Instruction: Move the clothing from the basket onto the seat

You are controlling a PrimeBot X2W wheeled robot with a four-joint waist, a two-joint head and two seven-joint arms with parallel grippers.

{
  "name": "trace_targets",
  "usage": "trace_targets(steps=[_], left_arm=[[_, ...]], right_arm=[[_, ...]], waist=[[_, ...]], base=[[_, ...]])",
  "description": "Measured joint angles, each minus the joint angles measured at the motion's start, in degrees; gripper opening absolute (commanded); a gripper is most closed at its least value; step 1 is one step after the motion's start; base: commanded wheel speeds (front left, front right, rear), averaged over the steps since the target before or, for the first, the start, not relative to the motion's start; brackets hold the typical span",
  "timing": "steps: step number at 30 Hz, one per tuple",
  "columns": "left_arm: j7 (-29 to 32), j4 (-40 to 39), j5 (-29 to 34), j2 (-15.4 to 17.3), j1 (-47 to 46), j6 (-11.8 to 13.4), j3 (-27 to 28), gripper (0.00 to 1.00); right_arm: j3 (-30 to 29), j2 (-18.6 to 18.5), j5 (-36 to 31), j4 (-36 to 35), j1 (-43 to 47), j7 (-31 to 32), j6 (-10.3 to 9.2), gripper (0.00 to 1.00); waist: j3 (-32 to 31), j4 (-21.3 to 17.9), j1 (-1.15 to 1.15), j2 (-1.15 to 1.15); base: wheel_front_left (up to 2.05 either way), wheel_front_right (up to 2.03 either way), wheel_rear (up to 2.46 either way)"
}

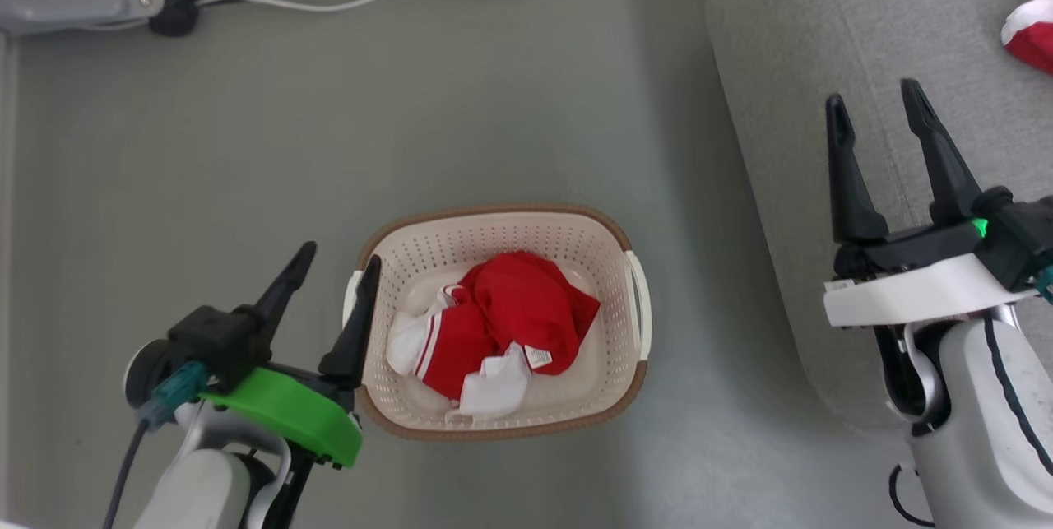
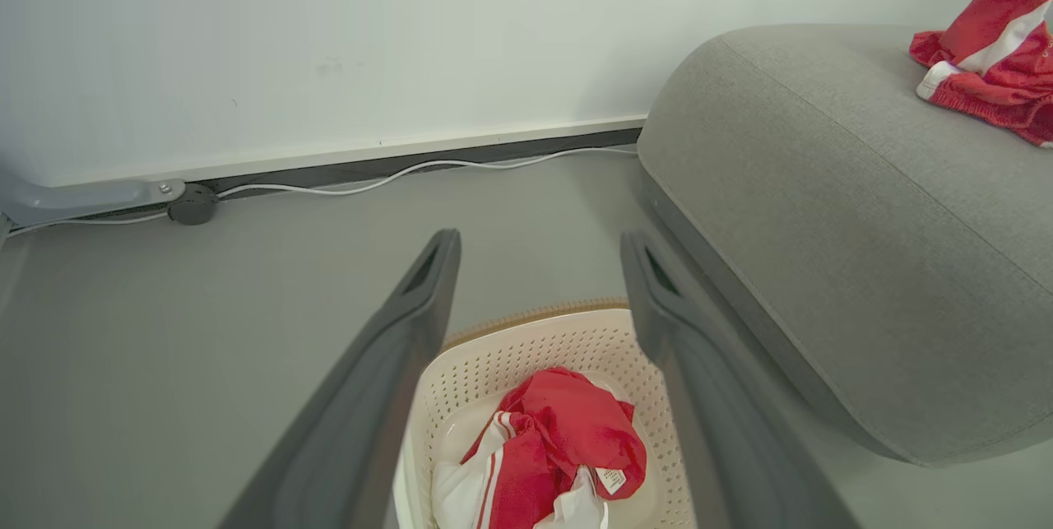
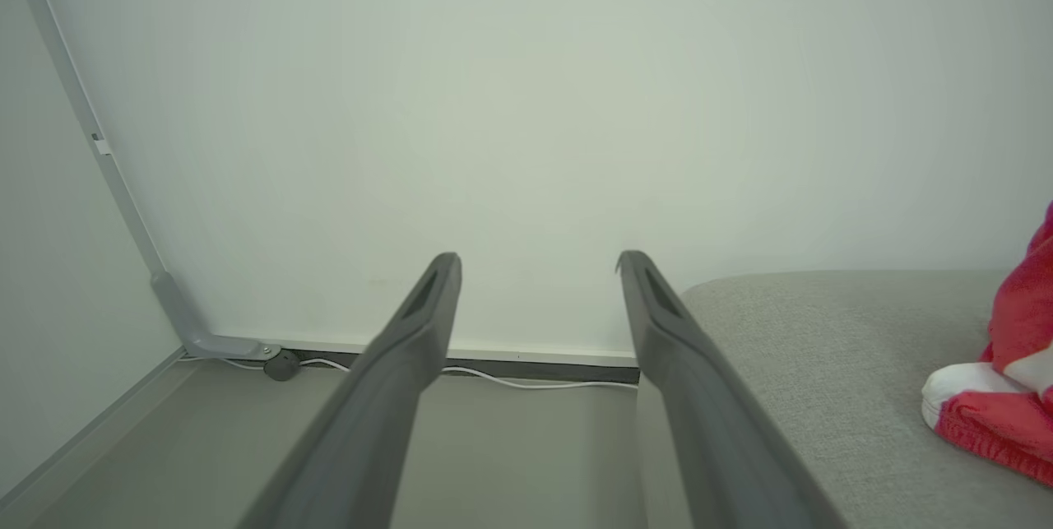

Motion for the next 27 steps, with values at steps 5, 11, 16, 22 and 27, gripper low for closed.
trace_targets(steps=[5,11,16,22,27], left_arm=[[4.4,1.8,1.3,0.3,-2.7,-0.9,-4.0,1.0],[8.8,3.5,3.9,1.1,-6.6,-1.3,-6.9,1.0],[11.3,4.2,4.3,1.8,-10.3,-1.3,-7.1,1.0],[14.9,5.7,6.0,2.3,-13.4,-1.4,-7.3,1.0],[17.8,7.2,6.8,3.9,-15.8,-1.6,-7.2,1.0]], right_arm=[[1.7,1.6,-0.3,-1.2,-3.4,0.0,0.09,1.0],[3.0,2.4,-0.8,-2.0,-7.2,0.0,0.11,1.0],[3.7,3.4,-0.8,-3.3,-10.7,0.0,0.15,1.0],[3.7,4.1,-0.8,-4.5,-13.9,0.0,0.1,1.0],[4.4,4.7,-0.3,-5.6,-16.7,0.0,0.11,1.0]], waist=[[4.0,-0.3,0.0,0.0],[8.9,-1.2,0.0,0.0],[12.8,-2.5,0.0,0.0],[17.4,-4.8,0.01,0.0],[21.3,-7.2,0.01,0.0]], base=[[0.0,0.0,0.0],[0.0,0.0,0.0],[0.0,0.0,0.0],[0.0,0.0,0.0],[0.0,0.0,0.0]])
